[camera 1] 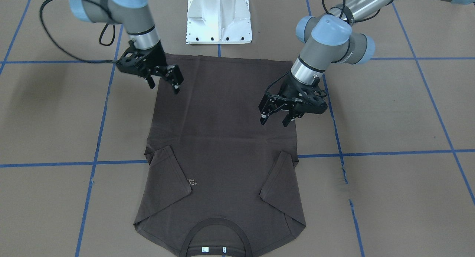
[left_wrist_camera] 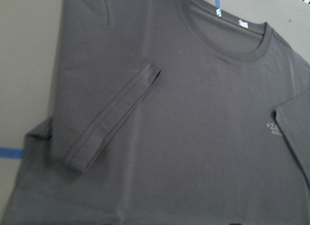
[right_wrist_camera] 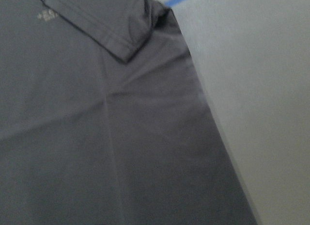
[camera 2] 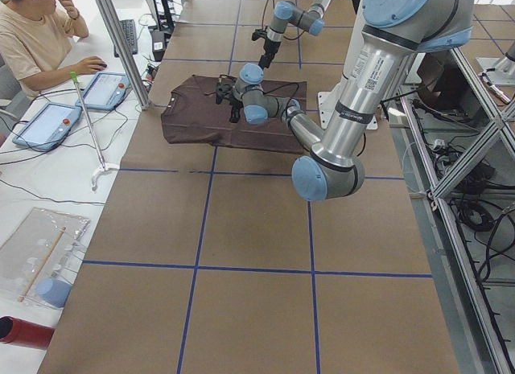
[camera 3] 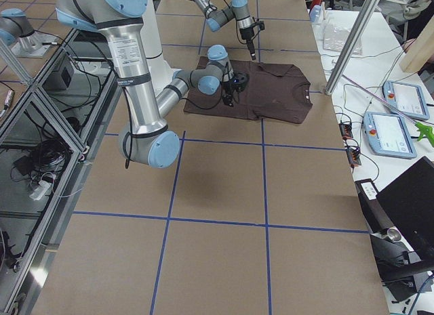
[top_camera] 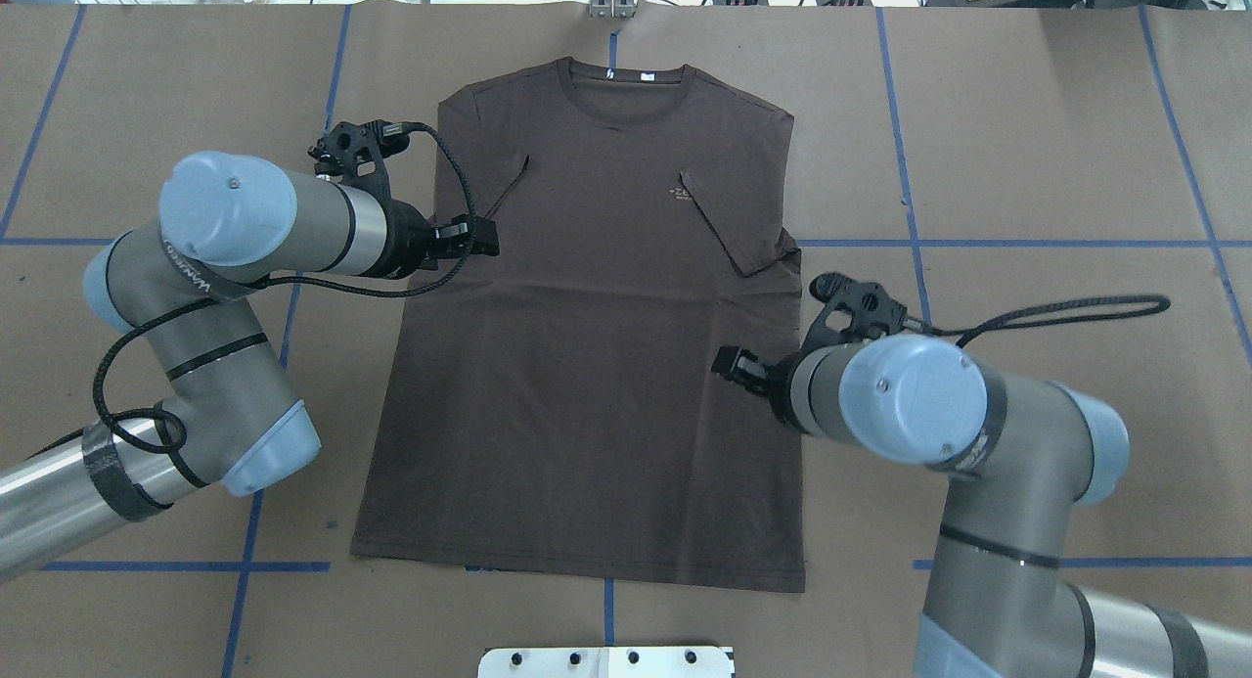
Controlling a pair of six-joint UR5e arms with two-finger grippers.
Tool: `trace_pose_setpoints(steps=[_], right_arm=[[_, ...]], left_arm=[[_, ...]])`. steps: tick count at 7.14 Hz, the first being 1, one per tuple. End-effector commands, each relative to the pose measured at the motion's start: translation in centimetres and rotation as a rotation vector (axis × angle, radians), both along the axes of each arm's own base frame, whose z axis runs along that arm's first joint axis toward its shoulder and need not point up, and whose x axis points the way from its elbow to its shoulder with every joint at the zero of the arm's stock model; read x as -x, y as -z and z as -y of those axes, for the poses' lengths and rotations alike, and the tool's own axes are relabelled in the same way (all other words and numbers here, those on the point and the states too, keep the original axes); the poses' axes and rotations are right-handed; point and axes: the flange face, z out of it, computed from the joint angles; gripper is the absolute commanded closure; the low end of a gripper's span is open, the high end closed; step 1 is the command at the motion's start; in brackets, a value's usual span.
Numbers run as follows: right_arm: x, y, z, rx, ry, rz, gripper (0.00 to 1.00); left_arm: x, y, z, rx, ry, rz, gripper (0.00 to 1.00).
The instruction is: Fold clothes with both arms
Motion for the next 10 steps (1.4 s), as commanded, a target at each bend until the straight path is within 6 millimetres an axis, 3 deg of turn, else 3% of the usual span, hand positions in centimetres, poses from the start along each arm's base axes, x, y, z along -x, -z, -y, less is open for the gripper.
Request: trace_pose_setpoints(steps=[1,2,3,4,8,9,10], right_arm=[[3.5,-1.0,-8.6,0.05,-0.025,-0.015,0.11],[4.2,-1.3,-10.5,0.125,-0.06,-0.017,0.15],[3.0,-0.4,-12.3,0.166,-0.068,-0.046,0.15],[3.2,-1.9,-14.3,0.198,-0.093,-0.084,0.17],[4.2,-3.6,-15.4,0.205,-0.094,-0.126,0.23],[4.4,-4.0,-15.5,0.207,-0.091,-0.135,0.3],[4.3,-3.9,-15.5,0.208,-0.091,-0.132,0.66]], left_arm=[[0.4,-1.1,-0.5,0.017,-0.003,0.006,0.15],[0.4,-1.4,-0.4,0.023,-0.003,0.009,0.14],[0.3,-1.4,-0.4,0.039,0.004,0.003,0.13],[0.1,-1.2,-0.5,0.058,0.01,-0.011,0.13],[0.0,-0.9,-0.6,0.055,0.009,-0.014,0.12],[-0.1,-0.7,-0.6,0.053,0.009,-0.017,0.12],[-0.1,-0.7,-0.6,0.052,0.008,-0.016,0.12]])
